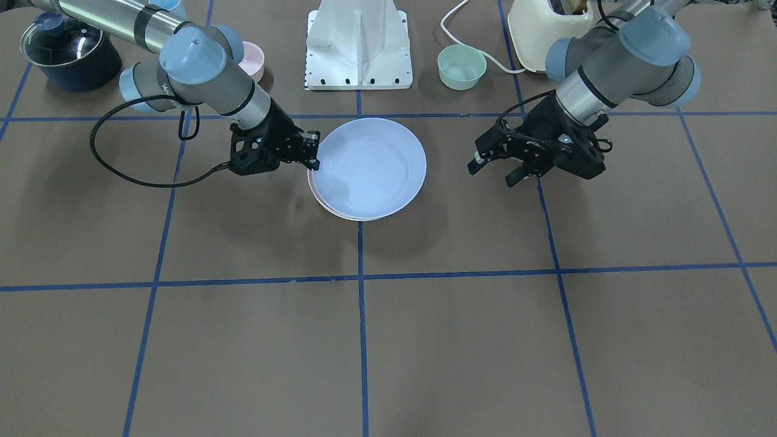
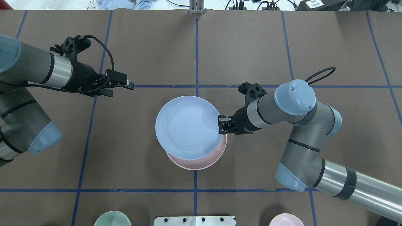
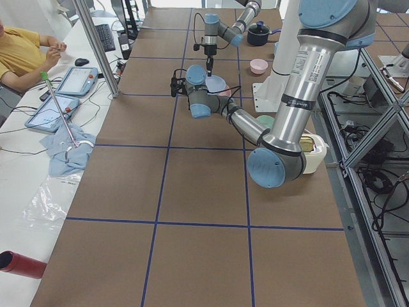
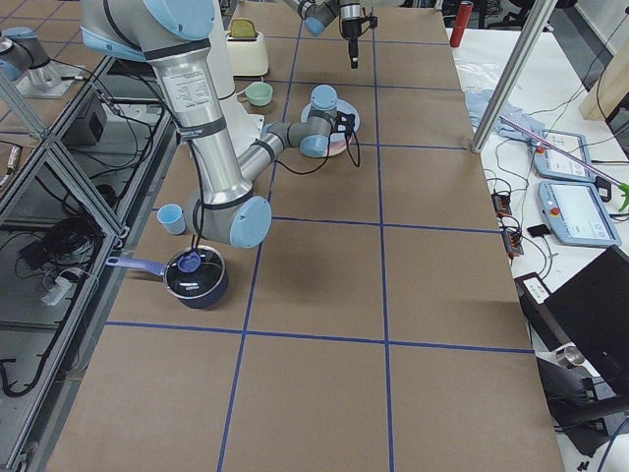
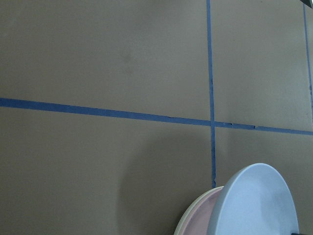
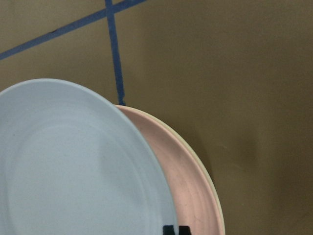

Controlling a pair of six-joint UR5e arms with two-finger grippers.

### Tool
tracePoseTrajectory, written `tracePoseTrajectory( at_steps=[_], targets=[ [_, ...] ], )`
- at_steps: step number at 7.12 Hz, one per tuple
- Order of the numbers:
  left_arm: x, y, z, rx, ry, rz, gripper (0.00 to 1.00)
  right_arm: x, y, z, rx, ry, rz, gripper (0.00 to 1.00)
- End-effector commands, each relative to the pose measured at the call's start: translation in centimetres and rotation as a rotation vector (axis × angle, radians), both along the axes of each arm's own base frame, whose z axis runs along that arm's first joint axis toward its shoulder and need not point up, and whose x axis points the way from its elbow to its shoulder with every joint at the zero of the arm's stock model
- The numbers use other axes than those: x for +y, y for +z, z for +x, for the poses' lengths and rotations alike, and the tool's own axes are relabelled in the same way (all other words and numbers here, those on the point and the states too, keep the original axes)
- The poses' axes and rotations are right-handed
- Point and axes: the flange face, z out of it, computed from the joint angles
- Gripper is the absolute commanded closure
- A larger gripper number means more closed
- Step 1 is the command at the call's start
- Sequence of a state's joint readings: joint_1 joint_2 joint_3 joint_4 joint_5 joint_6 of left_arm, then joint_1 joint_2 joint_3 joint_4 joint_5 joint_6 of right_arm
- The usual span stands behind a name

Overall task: Stack three plates with pink and blue
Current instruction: 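Carry the light blue plate with the right gripper onto the pink plate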

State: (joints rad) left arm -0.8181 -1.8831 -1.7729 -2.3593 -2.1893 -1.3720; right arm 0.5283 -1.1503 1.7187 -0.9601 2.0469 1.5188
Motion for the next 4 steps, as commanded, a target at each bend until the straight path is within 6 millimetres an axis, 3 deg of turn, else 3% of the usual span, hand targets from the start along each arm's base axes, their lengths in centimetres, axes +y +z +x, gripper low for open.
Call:
tracePoseTrajectory(
  at_steps=[1,2,3,4],
  targets=[
    [-0.04,-0.14,-0.04,0.002,0.0,0.001,0.0,0.62,0.48,-0.28,0.007,-0.007,-0.004,1.0],
    [-0.05,0.01,-0.02,0.0,0.0,-0.001,0.0,0.54,0.55,-0.14,0.006,-0.01,-0.006,1.0],
    [-0.05,0.01,-0.02,0.0,0.0,-0.001,0.0,0.52,0.52,-0.01,0.005,-0.01,-0.006,0.36],
    [-0.08,0.08,0.01,-0.001,0.0,-0.003,0.0,0.2,0.59,0.45,0.005,0.002,-0.004,0.0]
  ],
)
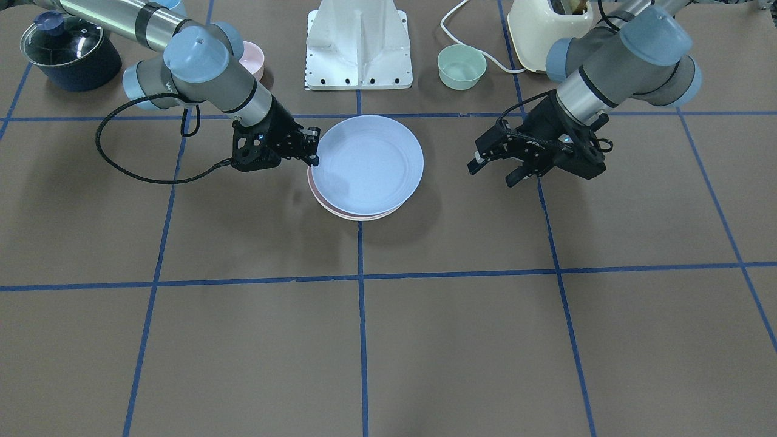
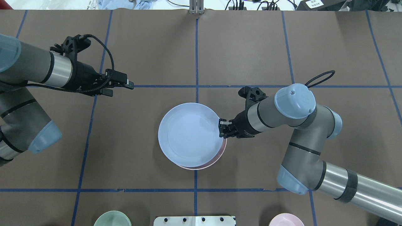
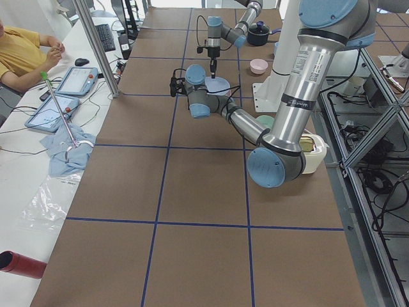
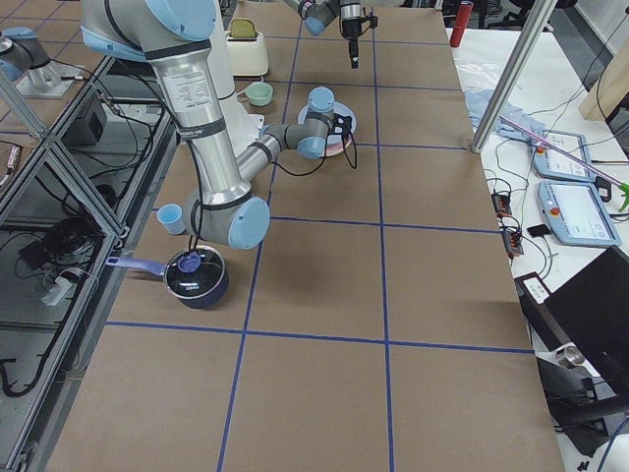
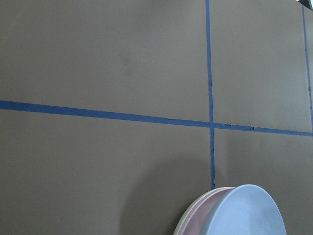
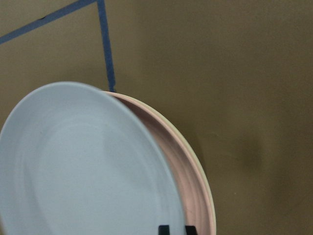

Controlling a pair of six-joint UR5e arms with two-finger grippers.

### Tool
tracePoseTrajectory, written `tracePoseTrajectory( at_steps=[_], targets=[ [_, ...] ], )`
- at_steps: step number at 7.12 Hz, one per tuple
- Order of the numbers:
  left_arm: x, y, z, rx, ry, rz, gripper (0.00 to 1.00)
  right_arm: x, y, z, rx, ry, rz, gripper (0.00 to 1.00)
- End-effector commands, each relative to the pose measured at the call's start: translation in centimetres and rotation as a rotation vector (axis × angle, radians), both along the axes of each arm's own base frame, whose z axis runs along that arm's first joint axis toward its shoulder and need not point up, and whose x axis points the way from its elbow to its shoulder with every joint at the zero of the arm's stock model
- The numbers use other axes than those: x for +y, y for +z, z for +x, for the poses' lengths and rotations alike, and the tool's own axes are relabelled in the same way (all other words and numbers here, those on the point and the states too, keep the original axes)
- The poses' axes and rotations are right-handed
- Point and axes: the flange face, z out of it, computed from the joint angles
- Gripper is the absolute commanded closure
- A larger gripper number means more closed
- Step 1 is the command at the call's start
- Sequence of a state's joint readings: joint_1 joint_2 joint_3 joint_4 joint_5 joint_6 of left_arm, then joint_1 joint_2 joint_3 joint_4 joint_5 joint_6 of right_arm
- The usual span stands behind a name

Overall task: Stack three plates with pink and blue
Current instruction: 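Carry the light blue plate with the right gripper onto the pink plate, then open the right gripper and withdraw it from the stack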

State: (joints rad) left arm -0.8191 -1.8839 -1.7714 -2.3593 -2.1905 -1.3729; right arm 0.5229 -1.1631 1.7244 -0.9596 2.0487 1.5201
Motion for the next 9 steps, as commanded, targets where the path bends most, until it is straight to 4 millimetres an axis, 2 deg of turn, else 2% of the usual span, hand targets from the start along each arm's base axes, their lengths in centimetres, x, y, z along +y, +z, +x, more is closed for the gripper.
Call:
tracePoseTrajectory(
  at_steps=[1,2,3,4,5,6,7,9],
  targets=[
    [-0.1,0.1,0.0,-0.002,-0.001,-0.002,0.0,-0.1,2.2,1.1,0.028,0.014,-0.012,0.0],
    [-0.1,0.5,-0.1,-0.008,-0.005,-0.002,0.0,-0.3,2.3,3.2,0.019,0.024,-0.012,0.0],
    [-1.0,1.3,-1.5,-0.039,-0.009,0.086,0.0,-1.5,3.8,6.8,0.033,0.066,-0.024,0.0],
    [-1.1,5.5,-4.1,-0.112,-0.013,0.142,0.0,-3.8,6.3,10.5,0.066,0.125,-0.041,0.0],
    [-1.1,10.2,-7.4,-0.199,-0.01,0.214,0.0,-5.8,10.1,14.6,0.124,0.149,-0.006,0.0],
    [-1.0,14.3,-11.0,-0.284,0.005,0.302,0.0,-6.8,15.5,19.3,0.222,0.103,0.1,0.0],
    [-1.0,18.1,-14.1,-0.356,0.021,0.352,0.0,-8.2,18.9,23.6,0.328,0.061,0.158,0.0],
    [-1.8,24.4,-21.6,-0.483,0.034,0.457,0.0,-11.5,22.6,31.9,0.412,-0.024,0.199,0.0]
  ],
)
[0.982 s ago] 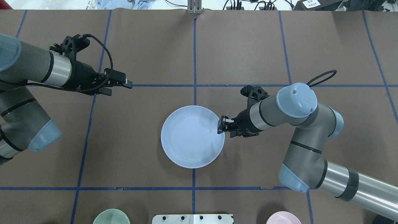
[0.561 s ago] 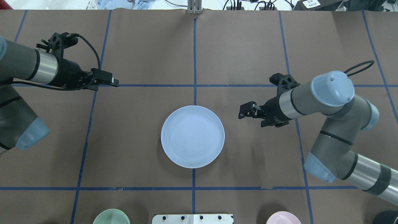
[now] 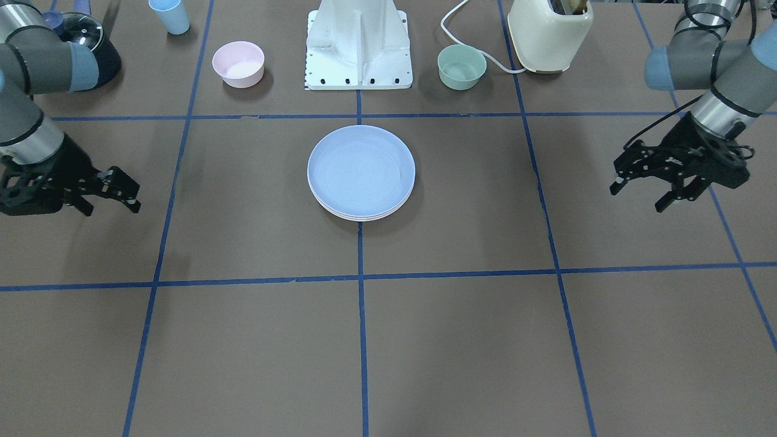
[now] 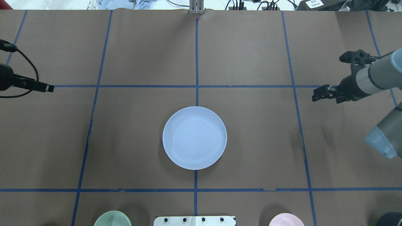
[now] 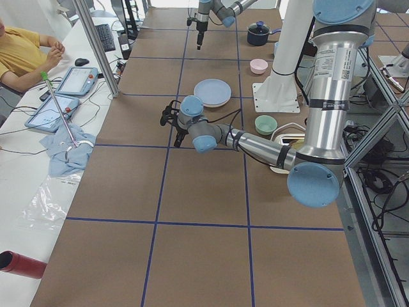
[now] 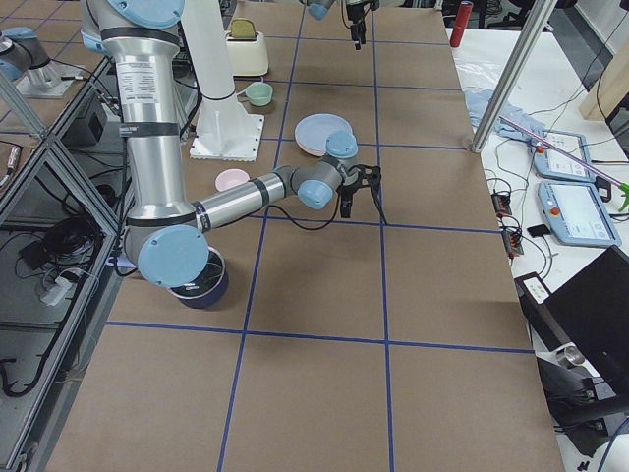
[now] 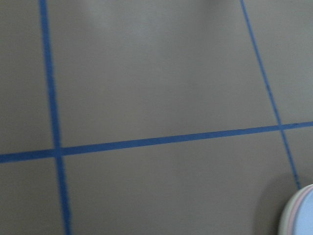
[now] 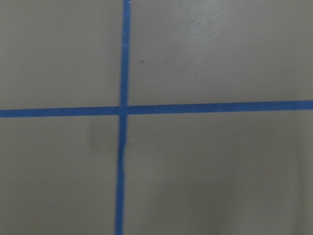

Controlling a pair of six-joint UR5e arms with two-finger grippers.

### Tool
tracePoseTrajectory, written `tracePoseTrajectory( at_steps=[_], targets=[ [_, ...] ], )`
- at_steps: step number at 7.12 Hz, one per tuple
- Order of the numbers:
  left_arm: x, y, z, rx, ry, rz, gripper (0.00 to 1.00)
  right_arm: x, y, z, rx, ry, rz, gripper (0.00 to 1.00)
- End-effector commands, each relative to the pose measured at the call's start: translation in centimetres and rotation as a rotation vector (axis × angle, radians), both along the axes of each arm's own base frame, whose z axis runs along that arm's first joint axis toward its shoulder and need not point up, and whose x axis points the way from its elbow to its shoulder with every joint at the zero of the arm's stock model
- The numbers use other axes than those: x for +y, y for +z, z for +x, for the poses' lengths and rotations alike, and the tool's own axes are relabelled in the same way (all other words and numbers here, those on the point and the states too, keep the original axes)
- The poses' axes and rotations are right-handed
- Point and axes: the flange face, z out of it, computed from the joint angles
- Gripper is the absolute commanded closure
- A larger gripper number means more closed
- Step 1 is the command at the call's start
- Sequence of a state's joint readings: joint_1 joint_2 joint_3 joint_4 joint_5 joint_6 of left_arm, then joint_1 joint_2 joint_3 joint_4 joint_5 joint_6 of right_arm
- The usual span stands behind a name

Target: Stack three plates with pink and blue

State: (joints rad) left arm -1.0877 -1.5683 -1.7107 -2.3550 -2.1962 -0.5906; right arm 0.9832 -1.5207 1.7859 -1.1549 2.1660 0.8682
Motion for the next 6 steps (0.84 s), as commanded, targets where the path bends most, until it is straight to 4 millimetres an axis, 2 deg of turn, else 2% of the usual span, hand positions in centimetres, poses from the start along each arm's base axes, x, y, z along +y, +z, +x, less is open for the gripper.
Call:
tracePoseTrajectory(
  at_steps=[1,2,3,5,6],
  targets=[
    [-1.0,6.8,-9.4,-0.088,0.017,0.073,0.0,-3.0,5.4,9.1,0.059,-0.091,0.024,0.0],
    [-1.2,9.1,-13.5,-0.105,0.027,0.102,0.0,-4.1,8.9,13.7,0.044,-0.09,0.014,0.0],
    [-1.2,9.9,-15.2,-0.123,0.028,0.093,0.0,-4.3,11.3,17.0,0.04,-0.094,0.022,0.0],
    [-1.4,10.8,-17.2,-0.156,0.032,0.068,0.0,-3.8,15.2,21.5,0.074,-0.131,0.026,0.0],
    [-1.8,11.3,-18.8,-0.181,0.044,0.038,0.0,-3.6,15.8,23.9,0.084,-0.14,0.021,0.0]
  ],
)
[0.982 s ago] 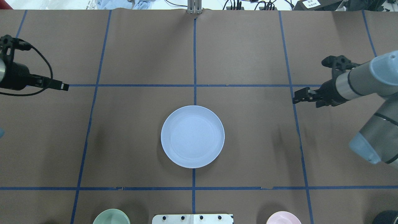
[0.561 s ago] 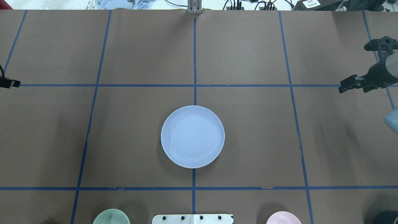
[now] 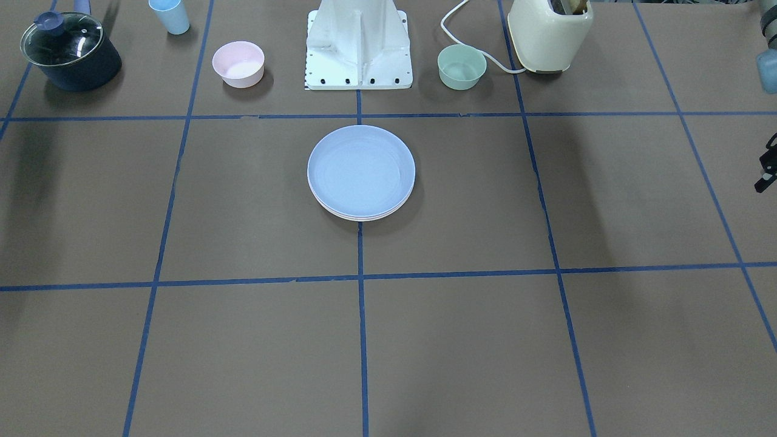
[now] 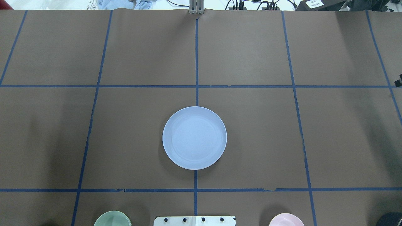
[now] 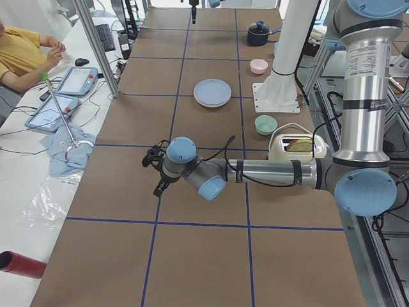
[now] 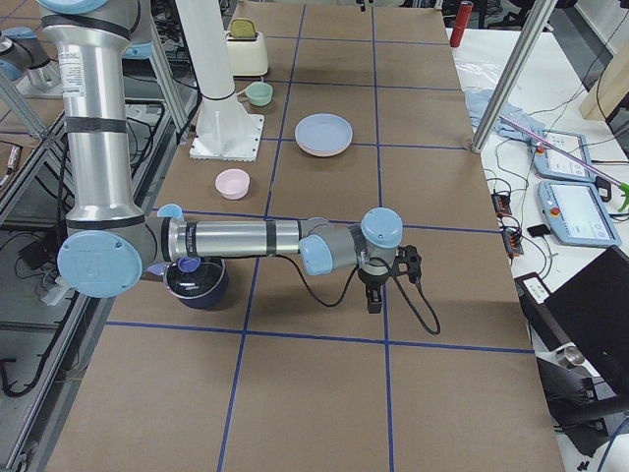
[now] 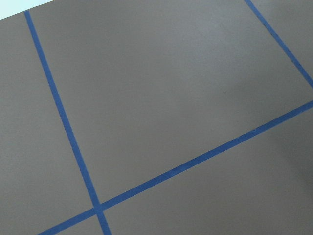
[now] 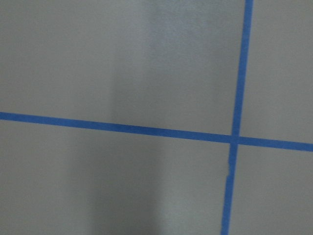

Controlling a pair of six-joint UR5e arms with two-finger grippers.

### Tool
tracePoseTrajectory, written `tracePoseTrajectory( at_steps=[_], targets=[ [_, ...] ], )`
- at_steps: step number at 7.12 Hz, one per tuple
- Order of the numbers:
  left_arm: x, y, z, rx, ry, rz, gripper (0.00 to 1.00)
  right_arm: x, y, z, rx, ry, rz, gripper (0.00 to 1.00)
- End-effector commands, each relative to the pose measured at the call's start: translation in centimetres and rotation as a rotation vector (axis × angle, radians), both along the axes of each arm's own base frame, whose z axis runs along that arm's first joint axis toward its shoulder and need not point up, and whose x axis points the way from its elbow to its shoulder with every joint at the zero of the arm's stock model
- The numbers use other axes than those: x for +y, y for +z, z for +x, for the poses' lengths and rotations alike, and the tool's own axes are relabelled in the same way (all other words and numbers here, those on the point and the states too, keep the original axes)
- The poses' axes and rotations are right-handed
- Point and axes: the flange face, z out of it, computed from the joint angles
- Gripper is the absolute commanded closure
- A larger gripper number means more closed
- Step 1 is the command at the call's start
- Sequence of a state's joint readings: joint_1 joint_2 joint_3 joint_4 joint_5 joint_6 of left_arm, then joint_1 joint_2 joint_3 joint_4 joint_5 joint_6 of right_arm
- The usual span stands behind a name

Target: Stack three plates with pink and blue

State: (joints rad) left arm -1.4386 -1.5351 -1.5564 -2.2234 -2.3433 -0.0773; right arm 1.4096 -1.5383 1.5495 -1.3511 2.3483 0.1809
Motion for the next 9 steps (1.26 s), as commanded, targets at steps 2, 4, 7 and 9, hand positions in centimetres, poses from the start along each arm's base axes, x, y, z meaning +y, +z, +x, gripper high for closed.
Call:
tracePoseTrajectory(
  at_steps=[2,4,7,9],
  targets=[
    [-0.3,0.9,-2.5,-0.036,0.015,-0.053,0.0,0.4,0.7,5.8,0.018,-0.002,-0.026,0.0],
    [0.3,-0.4,-4.4,0.021,0.001,-0.106,0.0,-0.5,-1.6,6.8,0.017,0.014,-0.049,0.0],
    [1.1,-1.4,-4.8,0.014,-0.013,-0.1,0.0,1.4,-5.1,7.0,0.029,0.017,-0.075,0.0],
    [3.5,-0.6,-5.0,0.013,-0.02,-0.118,0.0,1.3,-5.3,6.9,0.024,0.017,-0.069,0.0]
  ],
)
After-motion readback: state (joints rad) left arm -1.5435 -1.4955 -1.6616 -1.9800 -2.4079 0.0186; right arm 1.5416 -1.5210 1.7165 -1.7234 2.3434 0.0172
